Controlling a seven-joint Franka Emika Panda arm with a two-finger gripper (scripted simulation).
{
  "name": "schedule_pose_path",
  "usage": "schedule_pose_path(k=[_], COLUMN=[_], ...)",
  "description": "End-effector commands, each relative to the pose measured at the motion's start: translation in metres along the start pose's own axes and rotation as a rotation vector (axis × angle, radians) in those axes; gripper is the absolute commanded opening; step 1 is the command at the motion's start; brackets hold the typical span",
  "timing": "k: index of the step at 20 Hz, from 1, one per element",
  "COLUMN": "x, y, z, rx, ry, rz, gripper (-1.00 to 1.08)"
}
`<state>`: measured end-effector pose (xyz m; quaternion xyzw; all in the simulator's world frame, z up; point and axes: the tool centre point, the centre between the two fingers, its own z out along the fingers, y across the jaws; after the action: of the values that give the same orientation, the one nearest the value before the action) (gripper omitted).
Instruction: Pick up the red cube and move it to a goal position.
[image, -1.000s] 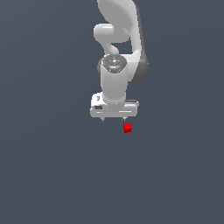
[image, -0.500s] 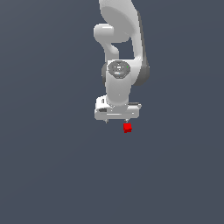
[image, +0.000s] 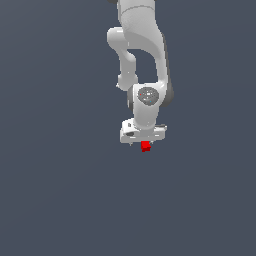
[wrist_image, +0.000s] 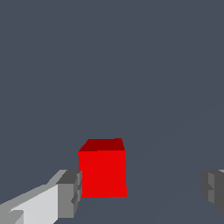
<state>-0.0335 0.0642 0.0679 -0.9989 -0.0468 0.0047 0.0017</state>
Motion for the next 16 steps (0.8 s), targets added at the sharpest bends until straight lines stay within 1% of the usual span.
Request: schedule_pose_path(k=[1, 7, 12, 13, 16], x=[-0.003, -0.007, -0.007, -0.007, -0.007], y=[-0.01, -0.025, -0.028, -0.028, -0.028], z=[0.017, 0.042, 0.048, 0.048, 0.048], rx=[-0.001, -0.002, -0.004, -0.004, -0.004], ry=[0.004, 0.008, 0.009, 0.009, 0.009], rz=[-0.012, -0.03, -0.034, -0.034, -0.034], gripper=[1.0, 1.0, 1.0, -1.0, -1.0])
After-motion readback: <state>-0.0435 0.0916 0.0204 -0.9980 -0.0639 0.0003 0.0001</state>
